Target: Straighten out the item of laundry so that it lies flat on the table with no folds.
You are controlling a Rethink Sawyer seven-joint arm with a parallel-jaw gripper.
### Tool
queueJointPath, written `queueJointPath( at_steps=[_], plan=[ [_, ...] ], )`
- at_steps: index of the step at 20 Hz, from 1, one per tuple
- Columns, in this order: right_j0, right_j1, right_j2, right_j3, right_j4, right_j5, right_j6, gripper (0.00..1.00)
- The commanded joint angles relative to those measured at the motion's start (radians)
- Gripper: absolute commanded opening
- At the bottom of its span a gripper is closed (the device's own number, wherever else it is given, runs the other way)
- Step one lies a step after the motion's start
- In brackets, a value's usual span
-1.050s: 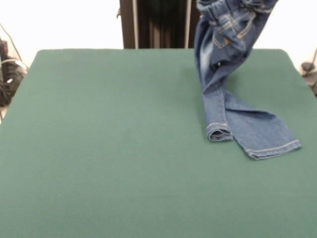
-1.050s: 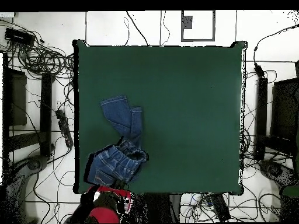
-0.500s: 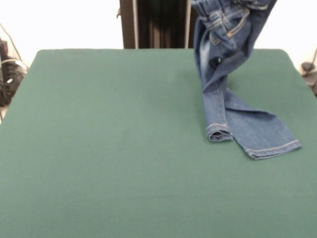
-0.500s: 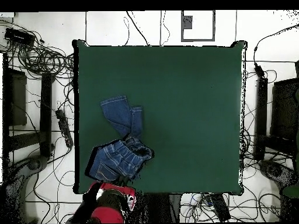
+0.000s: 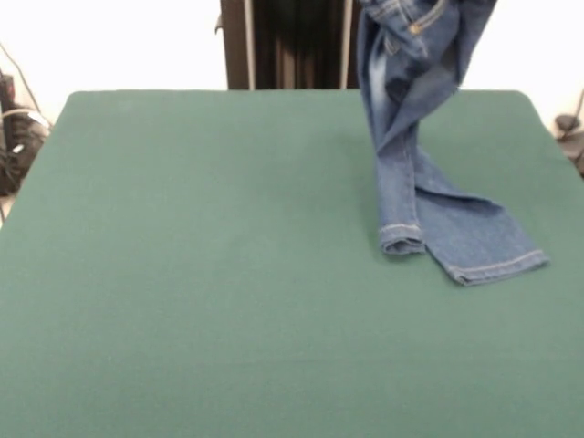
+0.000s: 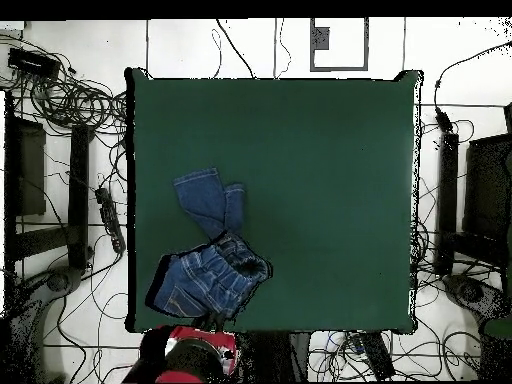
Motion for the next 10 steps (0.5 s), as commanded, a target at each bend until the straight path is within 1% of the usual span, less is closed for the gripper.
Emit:
queueJointPath(
  at_steps=[1,5,10],
  plan=[
    [0.045,-0.095,-0.092,-0.154,-0.065,0.317,0.241,0.0],
    [0.023,-0.103,-0.073,-0.208,-0.084,0.392,0.23,0.0],
    [0.009,-0.131,-0.079,-0.314,-0.125,0.55,0.212,0.0]
  ],
)
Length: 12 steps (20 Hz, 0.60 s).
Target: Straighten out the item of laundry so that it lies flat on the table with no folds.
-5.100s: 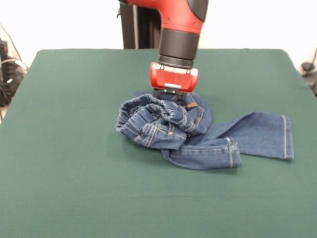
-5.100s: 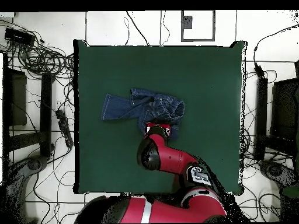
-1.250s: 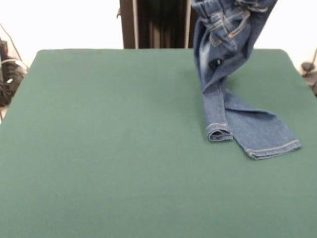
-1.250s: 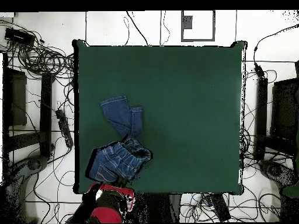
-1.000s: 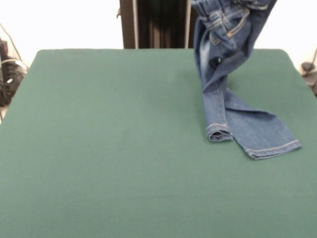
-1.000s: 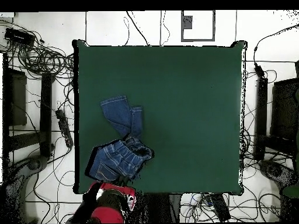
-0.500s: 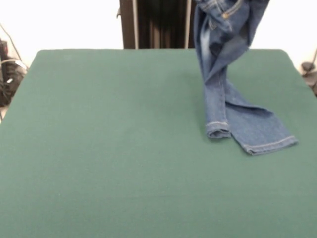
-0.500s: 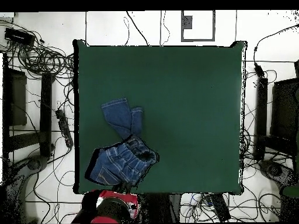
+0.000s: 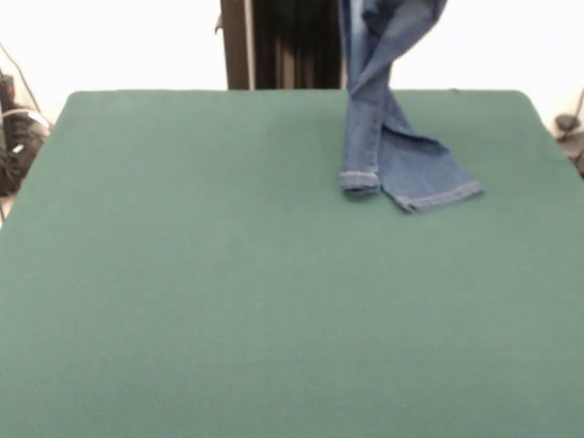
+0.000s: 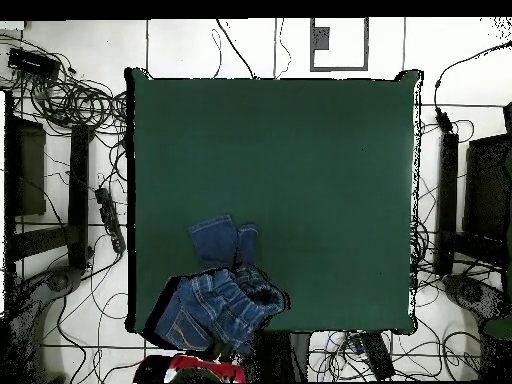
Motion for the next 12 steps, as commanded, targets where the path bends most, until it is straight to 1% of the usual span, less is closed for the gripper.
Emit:
queueJointPath(
  at_steps=[1,4,8,12],
  plan=[
    [-0.01,-0.071,-0.04,-0.182,-0.04,0.264,0.204,0.0],
    [-0.04,-0.08,-0.022,-0.234,-0.056,0.334,0.177,0.0],
    [-0.088,-0.078,0.01,-0.267,-0.063,0.369,0.149,0.0],
    [-0.108,-0.079,0.038,-0.251,-0.072,0.342,0.144,0.0]
  ],
)
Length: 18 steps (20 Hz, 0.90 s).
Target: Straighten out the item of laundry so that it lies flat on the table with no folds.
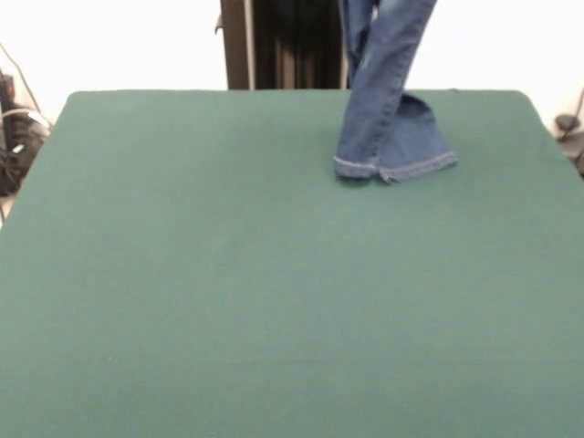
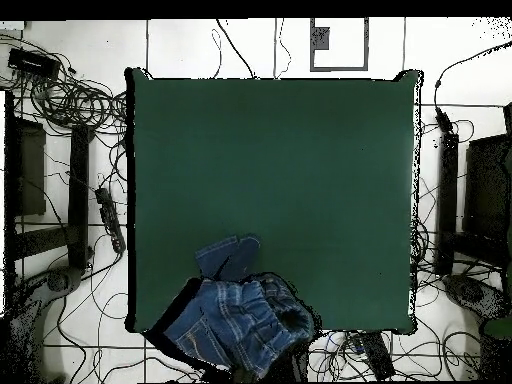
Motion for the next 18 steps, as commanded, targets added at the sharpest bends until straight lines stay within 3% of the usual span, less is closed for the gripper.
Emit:
queueJointPath(
  at_steps=[1,9,16,18],
  plan=[
    [-0.038,-0.003,0.047,-0.085,-0.027,0.067,0.142,0.0],
    [-0.137,0.122,0.195,0.141,0.054,-0.395,0.122,0.0],
    [-0.15,0.126,0.227,0.157,0.064,-0.408,0.103,0.0],
    [-0.169,0.148,0.255,0.194,0.074,-0.511,0.092,0.0]
  ],
)
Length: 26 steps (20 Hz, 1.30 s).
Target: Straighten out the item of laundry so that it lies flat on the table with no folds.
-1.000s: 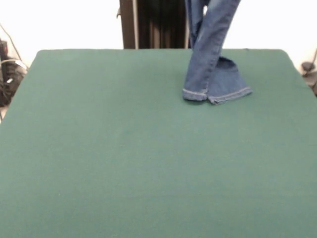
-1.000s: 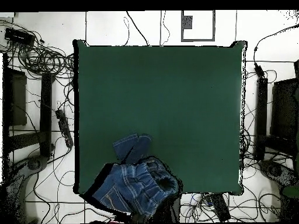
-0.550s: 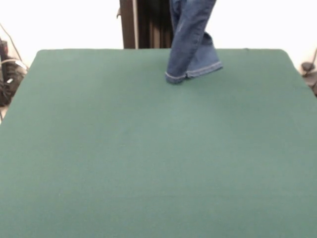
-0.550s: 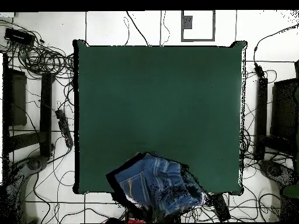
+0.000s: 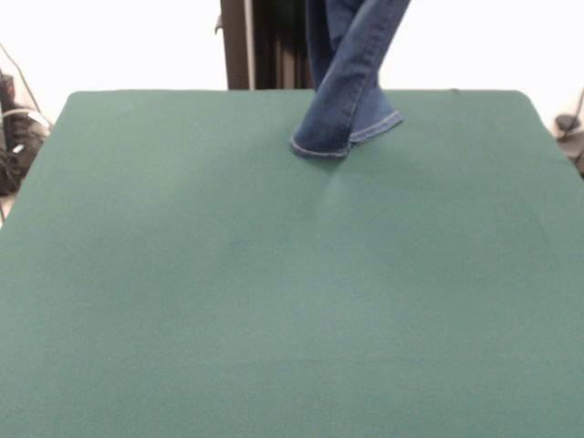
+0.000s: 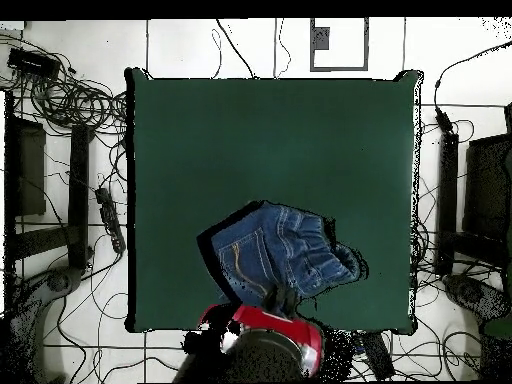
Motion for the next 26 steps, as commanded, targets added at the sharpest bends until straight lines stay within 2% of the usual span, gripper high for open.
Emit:
queueJointPath(
  at_steps=[1,4,8,10,14,17,21,24,25,26],
  plan=[
    [-0.04,0.126,0.2,0.19,0.061,-0.17,0.087,0.0],
    [-0.125,0.172,0.306,0.28,0.144,-0.334,0.041,0.0],
    [-0.247,0.203,0.456,0.367,0.193,-0.5,-0.011,0.0],
    [-0.315,0.22,0.537,0.395,0.188,-0.575,-0.021,0.0],
    [-0.415,0.265,0.657,0.418,0.115,-0.701,0.03,0.0],
    [-0.424,0.296,0.666,0.399,0.062,-0.745,0.085,0.0],
    [-0.447,0.309,0.696,0.384,0.027,-0.749,0.09,0.0],
    [-0.41,0.315,0.654,0.358,0.008,-0.735,0.113,0.0],
    [-0.407,0.316,0.651,0.351,0.001,-0.731,0.125,1.0],
    [-0.408,0.317,0.652,0.348,0.002,-0.727,0.125,1.0]
  ],
)
